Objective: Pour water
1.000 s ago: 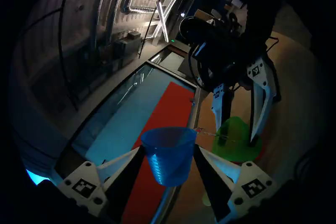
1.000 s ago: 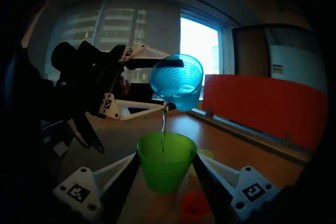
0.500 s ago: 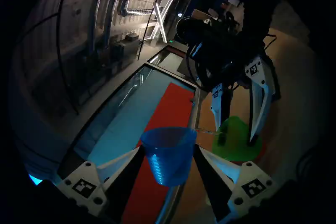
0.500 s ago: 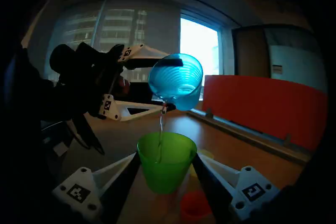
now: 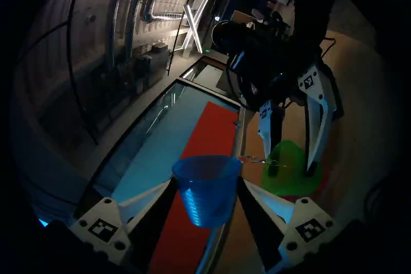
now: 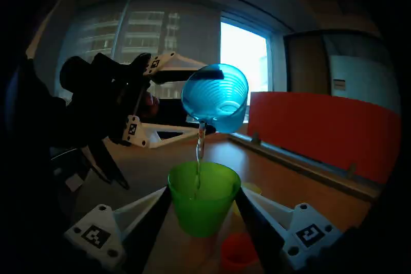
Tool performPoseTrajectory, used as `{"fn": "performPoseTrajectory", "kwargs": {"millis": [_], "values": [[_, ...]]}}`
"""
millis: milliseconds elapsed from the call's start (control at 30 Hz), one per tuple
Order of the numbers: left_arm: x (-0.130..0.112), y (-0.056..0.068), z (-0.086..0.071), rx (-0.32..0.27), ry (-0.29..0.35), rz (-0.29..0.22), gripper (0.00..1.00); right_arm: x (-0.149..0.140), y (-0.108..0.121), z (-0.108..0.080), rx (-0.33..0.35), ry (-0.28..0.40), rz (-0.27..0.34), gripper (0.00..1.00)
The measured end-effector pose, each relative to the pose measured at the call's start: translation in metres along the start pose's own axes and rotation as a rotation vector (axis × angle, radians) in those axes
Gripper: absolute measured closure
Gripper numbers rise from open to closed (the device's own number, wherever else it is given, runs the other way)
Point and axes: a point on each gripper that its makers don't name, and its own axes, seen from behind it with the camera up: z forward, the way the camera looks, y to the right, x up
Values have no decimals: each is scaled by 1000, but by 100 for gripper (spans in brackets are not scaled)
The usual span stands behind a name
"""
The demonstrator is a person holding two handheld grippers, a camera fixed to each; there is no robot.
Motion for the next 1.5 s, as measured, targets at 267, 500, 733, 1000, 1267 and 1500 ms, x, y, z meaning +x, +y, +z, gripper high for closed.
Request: {"fn": "performPoseTrajectory", "kwargs": {"millis": [267,500,733,1000,1267,1500], "values": [[0,-1,0,4,0,15,17,0,0,-1,-1,-1,0,11],[1,-2,0,8,-1,30,17,0,0,-1,-2,1,-1,11],[2,-3,0,10,-3,44,17,-1,0,-1,-2,0,-1,11],[4,-6,-1,14,-4,65,17,-1,-1,-1,-2,0,-3,11],[5,-6,-1,17,-3,85,17,-2,1,-4,-5,0,-4,11],[5,-6,2,24,-1,95,17,-2,2,-4,-6,0,-7,11]]}}
